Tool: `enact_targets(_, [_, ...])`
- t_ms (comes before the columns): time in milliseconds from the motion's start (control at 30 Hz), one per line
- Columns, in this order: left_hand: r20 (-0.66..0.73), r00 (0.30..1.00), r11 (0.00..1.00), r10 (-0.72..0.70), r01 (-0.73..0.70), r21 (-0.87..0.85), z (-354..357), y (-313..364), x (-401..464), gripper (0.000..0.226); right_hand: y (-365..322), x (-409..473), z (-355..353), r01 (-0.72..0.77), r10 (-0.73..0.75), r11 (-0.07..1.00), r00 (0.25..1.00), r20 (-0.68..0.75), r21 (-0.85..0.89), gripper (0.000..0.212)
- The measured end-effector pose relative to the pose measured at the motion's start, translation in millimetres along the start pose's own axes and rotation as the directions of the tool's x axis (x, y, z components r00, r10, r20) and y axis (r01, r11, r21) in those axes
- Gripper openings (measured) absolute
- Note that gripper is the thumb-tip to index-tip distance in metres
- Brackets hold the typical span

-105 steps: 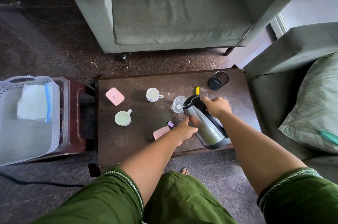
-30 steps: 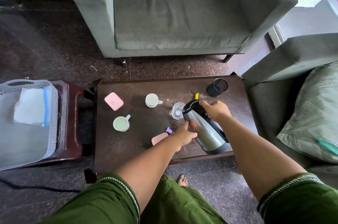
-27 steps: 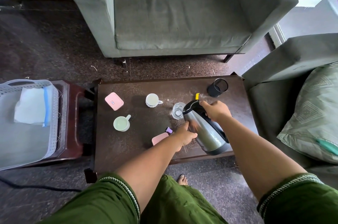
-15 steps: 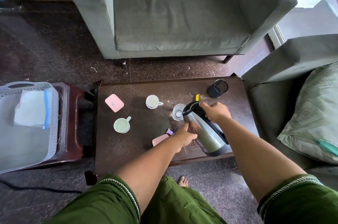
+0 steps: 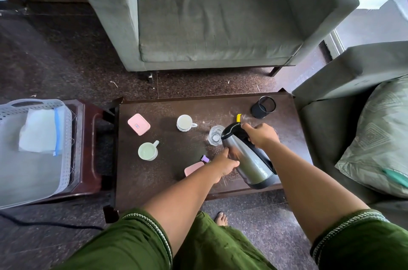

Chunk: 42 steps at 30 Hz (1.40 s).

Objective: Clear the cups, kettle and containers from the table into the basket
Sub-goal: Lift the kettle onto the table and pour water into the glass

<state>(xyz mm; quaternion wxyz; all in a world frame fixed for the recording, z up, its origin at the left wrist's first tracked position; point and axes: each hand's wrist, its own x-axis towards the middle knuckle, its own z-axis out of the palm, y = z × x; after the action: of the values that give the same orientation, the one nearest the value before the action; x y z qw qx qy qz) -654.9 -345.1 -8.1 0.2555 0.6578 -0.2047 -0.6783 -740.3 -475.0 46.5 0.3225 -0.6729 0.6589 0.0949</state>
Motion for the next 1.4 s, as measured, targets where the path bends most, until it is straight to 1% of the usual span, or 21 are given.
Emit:
enact_targets(300, [-0.03,1.0,1.0,0.002,-0.002,0.011,2,3,-5,0.077,1,-1,-2,-0.007,0.007,1.0,1.0,0.006,0.009,0.06])
enact_targets(433, [-0.019,1.0,1.0,-0.004,0.005,0.03,0,7,-8,0.076,0,-4,-4,-0.019,0.019,1.0,1.0,0.0,0.024,0.058])
enact_targets(600, [-0.008,1.0,1.0,-0.014,0.014,0.014,0,11,-8,0.073,1,-2,-5,-0.025,0.025,0.999,1.0,0.004,0.038,0.061])
enact_targets(767, [0.004,1.0,0.999,-0.012,0.012,0.048,-1,12,-6,0.072,3,2,-5,-0.028,0.028,0.999,1.0,0.009,0.044,0.059])
enact_targets(900, [0.013,1.0,0.998,-0.009,0.008,0.065,0,11,-5,0.071,2,2,-6,-0.023,0.023,0.999,1.0,0.007,0.024,0.06])
enact_targets(1200, [0.008,1.0,0.998,-0.009,0.008,0.07,-1,9,-2,0.077,4,4,-4,-0.006,0.006,1.0,1.0,-0.005,-0.011,0.062])
enact_targets(1400, [0.015,1.0,0.997,-0.002,0.0,0.077,-2,6,0,0.075,4,2,-5,-0.005,0.005,1.0,1.0,-0.011,-0.019,0.061])
